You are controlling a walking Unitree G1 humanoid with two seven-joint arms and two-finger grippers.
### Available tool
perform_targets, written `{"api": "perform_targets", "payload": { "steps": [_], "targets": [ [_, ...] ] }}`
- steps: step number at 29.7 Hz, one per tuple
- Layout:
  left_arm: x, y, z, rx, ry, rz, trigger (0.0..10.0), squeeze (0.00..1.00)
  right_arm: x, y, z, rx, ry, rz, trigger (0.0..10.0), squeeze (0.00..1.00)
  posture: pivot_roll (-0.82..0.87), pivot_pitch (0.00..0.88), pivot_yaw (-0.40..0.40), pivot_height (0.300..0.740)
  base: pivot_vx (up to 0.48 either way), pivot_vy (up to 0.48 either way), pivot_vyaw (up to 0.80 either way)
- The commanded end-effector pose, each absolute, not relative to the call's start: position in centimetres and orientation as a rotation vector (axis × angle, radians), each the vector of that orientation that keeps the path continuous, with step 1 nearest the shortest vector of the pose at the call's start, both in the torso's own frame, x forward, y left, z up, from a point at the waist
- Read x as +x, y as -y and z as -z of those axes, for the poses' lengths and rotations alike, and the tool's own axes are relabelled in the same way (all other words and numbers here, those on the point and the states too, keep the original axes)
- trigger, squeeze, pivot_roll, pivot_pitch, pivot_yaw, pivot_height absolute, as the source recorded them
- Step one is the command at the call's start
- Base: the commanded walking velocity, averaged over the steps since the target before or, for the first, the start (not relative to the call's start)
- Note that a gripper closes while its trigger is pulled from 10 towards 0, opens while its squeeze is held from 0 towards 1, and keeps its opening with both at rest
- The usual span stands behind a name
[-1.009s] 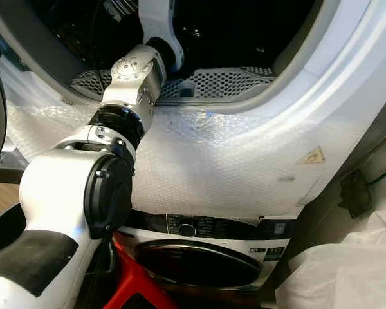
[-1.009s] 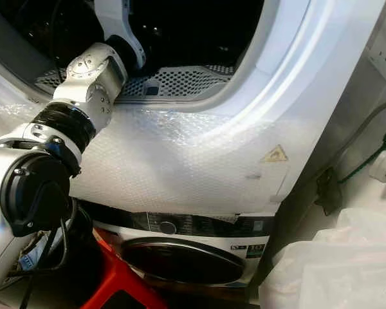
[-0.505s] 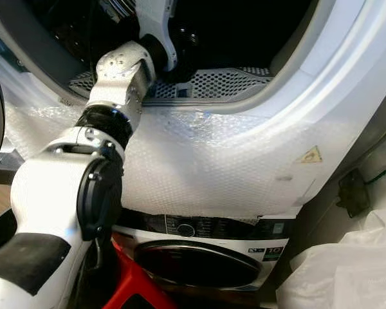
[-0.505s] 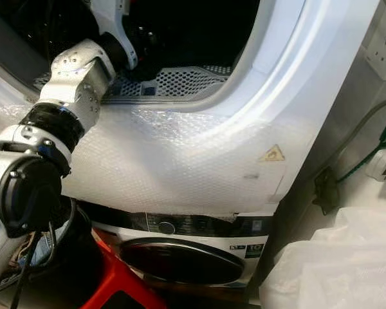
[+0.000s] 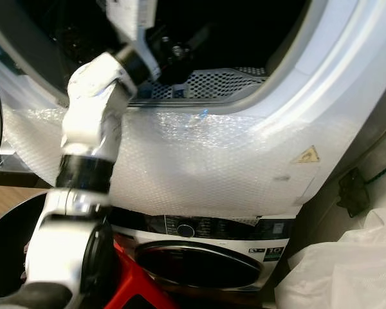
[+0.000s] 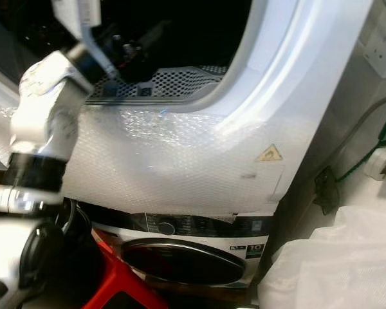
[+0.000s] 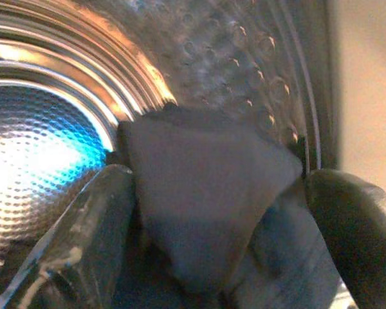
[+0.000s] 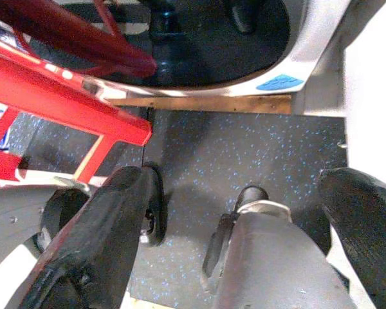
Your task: Clothes washing
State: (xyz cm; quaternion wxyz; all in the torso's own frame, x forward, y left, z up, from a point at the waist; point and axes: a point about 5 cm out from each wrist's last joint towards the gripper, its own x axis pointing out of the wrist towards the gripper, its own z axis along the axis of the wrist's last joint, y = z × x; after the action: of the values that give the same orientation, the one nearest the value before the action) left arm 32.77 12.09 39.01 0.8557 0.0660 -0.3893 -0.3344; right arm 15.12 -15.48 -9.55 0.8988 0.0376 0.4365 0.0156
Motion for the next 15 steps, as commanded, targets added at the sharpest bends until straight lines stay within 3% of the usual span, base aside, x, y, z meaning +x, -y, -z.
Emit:
{"api": "perform_targets", "payload": {
  "steps": [1, 7, 15],
  "targets": [
    [31.0, -12.7, -39.8, 0.135, 0.857, 0.669, 10.0, 0.0, 13.4, 14.6, 10.4, 0.109, -0.981, -0.038, 10.0, 0.0, 0.07, 0.082, 0.122, 0.74, 0.0, 0.0, 0.0],
    [28.4, -13.7, -39.6, 0.148, 0.859, 0.584, 10.0, 0.0, 13.7, 14.7, 10.3, 0.104, -0.981, -0.045, 10.0, 0.0, 0.11, 0.076, 0.116, 0.74, 0.0, 0.0, 0.0],
    [26.2, -14.1, -37.3, 0.232, 0.7, 0.547, 10.0, 0.0, 15.1, 14.1, 9.8, 0.109, -0.965, -0.055, 10.0, 0.0, 0.16, 0.046, 0.122, 0.74, 0.0, 0.0, 0.0]
  ]
}}
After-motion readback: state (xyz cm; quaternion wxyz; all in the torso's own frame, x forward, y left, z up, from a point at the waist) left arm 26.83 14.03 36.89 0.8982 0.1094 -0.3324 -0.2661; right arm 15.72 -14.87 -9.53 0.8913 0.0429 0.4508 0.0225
